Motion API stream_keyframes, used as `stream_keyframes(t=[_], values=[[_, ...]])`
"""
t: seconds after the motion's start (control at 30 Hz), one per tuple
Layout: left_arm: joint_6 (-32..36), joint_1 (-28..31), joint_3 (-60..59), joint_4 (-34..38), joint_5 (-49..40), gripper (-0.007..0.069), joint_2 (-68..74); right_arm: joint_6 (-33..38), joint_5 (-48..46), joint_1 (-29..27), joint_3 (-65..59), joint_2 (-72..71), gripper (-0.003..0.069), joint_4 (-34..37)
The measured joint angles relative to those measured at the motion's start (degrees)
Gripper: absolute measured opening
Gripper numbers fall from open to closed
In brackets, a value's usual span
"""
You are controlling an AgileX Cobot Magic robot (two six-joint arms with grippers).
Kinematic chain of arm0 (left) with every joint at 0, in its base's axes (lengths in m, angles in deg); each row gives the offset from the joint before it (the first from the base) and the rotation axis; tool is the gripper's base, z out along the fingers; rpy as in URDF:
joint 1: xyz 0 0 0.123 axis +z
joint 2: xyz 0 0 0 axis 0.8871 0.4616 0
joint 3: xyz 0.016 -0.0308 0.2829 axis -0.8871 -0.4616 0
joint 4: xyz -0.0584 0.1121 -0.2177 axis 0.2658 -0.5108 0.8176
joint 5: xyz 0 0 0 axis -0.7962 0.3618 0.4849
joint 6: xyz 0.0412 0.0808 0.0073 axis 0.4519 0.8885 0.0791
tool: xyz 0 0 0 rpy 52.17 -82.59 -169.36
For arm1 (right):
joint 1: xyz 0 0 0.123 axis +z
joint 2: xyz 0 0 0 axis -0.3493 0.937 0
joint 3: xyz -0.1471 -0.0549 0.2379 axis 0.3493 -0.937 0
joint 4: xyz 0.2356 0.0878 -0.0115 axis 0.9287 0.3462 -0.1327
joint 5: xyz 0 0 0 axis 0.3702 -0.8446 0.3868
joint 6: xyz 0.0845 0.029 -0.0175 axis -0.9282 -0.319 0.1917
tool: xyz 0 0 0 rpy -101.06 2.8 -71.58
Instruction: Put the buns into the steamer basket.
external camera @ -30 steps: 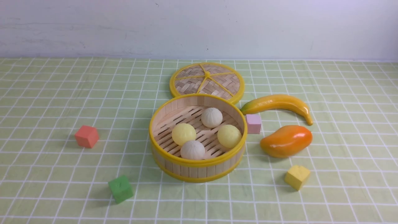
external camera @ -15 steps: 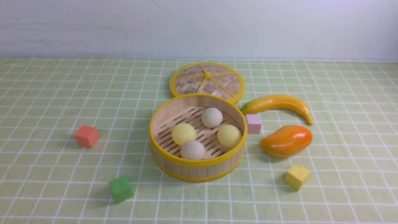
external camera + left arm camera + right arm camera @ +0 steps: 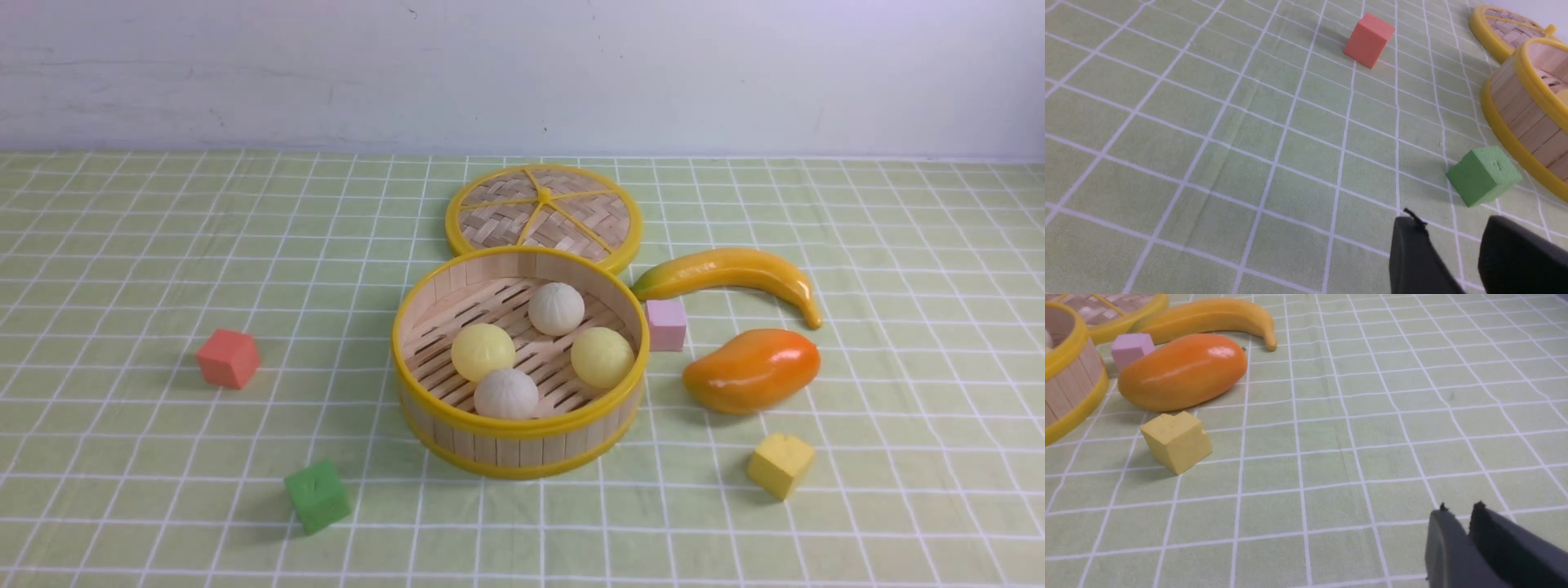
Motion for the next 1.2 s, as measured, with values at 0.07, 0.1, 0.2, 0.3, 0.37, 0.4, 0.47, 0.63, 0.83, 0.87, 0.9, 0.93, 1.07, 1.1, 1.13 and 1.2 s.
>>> stream_keyframes(t=[0.07,0.1,0.2,0.3,0.37,0.4,0.47,0.63,0.83,0.87,0.9,0.93,1.07,1.1,1.13,1.2], values=[[0.0,0.0,0.0,0.0,0.0,0.0238,0.0,0.0,0.0,0.0,0.0,0.0,0.0091,0.0],[0.0,0.0,0.0,0.0,0.0,0.0238,0.0,0.0,0.0,0.0,0.0,0.0,0.0092,0.0],[0.0,0.0,0.0,0.0,0.0,0.0238,0.0,0.0,0.0,0.0,0.0,0.0,0.0096,0.0],[0.0,0.0,0.0,0.0,0.0,0.0238,0.0,0.0,0.0,0.0,0.0,0.0,0.0100,0.0],[0.0,0.0,0.0,0.0,0.0,0.0238,0.0,0.0,0.0,0.0,0.0,0.0,0.0103,0.0],[0.0,0.0,0.0,0.0,0.0,0.0238,0.0,0.0,0.0,0.0,0.0,0.0,0.0103,0.0],[0.0,0.0,0.0,0.0,0.0,0.0238,0.0,0.0,0.0,0.0,0.0,0.0,0.0108,0.0],[0.0,0.0,0.0,0.0,0.0,0.0238,0.0,0.0,0.0,0.0,0.0,0.0,0.0114,0.0],[0.0,0.0,0.0,0.0,0.0,0.0238,0.0,0.0,0.0,0.0,0.0,0.0,0.0124,0.0],[0.0,0.0,0.0,0.0,0.0,0.0238,0.0,0.0,0.0,0.0,0.0,0.0,0.0125,0.0],[0.0,0.0,0.0,0.0,0.0,0.0238,0.0,0.0,0.0,0.0,0.0,0.0,0.0125,0.0],[0.0,0.0,0.0,0.0,0.0,0.0238,0.0,0.0,0.0,0.0,0.0,0.0,0.0127,0.0],[0.0,0.0,0.0,0.0,0.0,0.0238,0.0,0.0,0.0,0.0,0.0,0.0,0.0132,0.0],[0.0,0.0,0.0,0.0,0.0,0.0238,0.0,0.0,0.0,0.0,0.0,0.0,0.0134,0.0],[0.0,0.0,0.0,0.0,0.0,0.0238,0.0,0.0,0.0,0.0,0.0,0.0,0.0134,0.0],[0.0,0.0,0.0,0.0,0.0,0.0238,0.0,0.0,0.0,0.0,0.0,0.0,0.0136,0.0]])
